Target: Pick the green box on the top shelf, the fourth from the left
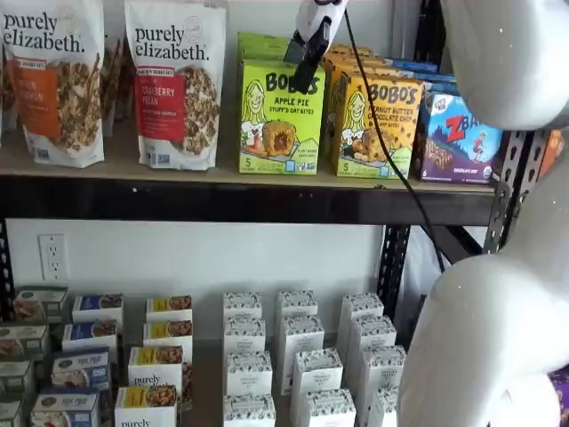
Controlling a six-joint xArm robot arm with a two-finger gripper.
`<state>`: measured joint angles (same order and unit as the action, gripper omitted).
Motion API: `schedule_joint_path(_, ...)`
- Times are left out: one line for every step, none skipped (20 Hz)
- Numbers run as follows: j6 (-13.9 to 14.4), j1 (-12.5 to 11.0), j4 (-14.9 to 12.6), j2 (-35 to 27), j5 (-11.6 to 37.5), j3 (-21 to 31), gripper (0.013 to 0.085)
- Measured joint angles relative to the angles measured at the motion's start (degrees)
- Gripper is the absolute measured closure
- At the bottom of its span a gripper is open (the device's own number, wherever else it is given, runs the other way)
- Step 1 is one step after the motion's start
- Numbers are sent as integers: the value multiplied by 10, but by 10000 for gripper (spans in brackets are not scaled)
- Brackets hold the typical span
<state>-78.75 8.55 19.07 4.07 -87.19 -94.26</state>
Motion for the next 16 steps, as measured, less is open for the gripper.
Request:
schedule_joint_path(1, 2, -4, -1, 0, -2, 130)
schedule_joint_path(3, 4, -9, -3, 1, -3, 130)
schedule_joint_path(5, 6, -14, -4, 2, -4, 130)
schedule_joint_path(7, 9, -19, -6, 3, -6, 130)
schedule_joint_path(8, 11, -24, -7, 3, -7, 130)
schedule_joint_path(10, 14, -31, -9, 3, -8, 130)
schedule_joint_path(12, 16, -37, -10, 4, -9, 130)
schedule_joint_path(13, 19, -43, -11, 3, -10, 130)
schedule_joint_path(15, 21, -48, -13, 2, -11, 130)
schedule_joint_path(16, 22, -52, -14, 1, -11, 130)
schedule_joint_path(17, 24, -57, -15, 0, -12, 130)
schedule_joint_path(18, 25, -61, -16, 0, -12, 130)
schedule_joint_path(19, 27, -64, -17, -1, -12, 130)
schedule_joint_path(19, 28, -66, -18, -3, -13, 130)
schedule_joint_path(19, 28, -68, -19, -6, -14, 130)
schedule_joint_path(20, 29, -69, -20, -7, -14, 130)
